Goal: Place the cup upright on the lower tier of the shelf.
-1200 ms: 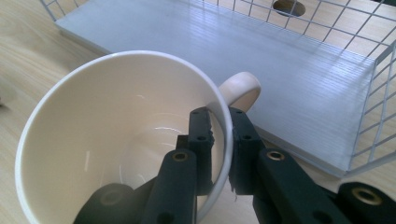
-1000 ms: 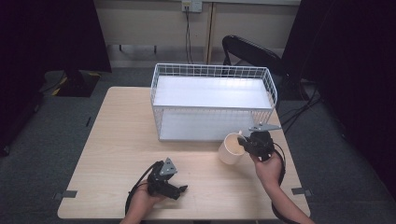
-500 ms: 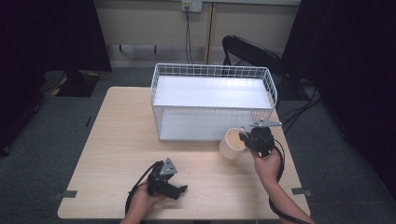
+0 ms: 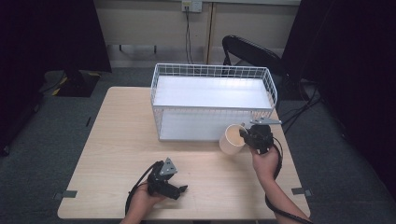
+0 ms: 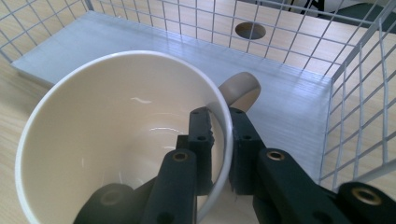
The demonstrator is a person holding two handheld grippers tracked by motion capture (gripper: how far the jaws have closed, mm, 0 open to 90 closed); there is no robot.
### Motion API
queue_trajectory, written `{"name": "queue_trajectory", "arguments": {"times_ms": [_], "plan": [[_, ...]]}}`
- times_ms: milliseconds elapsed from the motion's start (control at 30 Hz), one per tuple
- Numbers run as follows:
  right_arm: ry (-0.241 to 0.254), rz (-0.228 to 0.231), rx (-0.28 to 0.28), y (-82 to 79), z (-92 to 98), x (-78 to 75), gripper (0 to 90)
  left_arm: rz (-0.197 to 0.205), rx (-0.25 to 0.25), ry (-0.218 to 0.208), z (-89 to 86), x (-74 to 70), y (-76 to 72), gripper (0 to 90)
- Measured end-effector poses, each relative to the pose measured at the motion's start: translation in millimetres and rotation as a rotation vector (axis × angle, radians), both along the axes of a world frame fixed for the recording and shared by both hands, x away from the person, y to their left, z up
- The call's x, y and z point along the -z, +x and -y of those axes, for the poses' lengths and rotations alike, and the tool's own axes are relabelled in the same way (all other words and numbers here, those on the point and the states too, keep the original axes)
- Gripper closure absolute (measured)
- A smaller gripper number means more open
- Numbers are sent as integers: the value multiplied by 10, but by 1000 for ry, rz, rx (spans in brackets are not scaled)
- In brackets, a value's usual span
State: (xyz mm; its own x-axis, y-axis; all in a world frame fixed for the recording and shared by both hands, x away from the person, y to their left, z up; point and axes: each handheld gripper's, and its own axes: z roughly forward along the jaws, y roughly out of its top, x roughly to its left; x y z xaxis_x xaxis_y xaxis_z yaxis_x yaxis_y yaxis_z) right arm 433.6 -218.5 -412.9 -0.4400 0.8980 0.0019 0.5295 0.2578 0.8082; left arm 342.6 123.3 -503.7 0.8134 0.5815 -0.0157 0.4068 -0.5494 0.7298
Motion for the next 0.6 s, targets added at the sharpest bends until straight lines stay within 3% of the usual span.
{"name": "queue_trajectory", "arguments": {"times_ms": [600], "plan": [[16,87,78,23,-69,35,821,3,-3,3,2,-2,0,67]]}}
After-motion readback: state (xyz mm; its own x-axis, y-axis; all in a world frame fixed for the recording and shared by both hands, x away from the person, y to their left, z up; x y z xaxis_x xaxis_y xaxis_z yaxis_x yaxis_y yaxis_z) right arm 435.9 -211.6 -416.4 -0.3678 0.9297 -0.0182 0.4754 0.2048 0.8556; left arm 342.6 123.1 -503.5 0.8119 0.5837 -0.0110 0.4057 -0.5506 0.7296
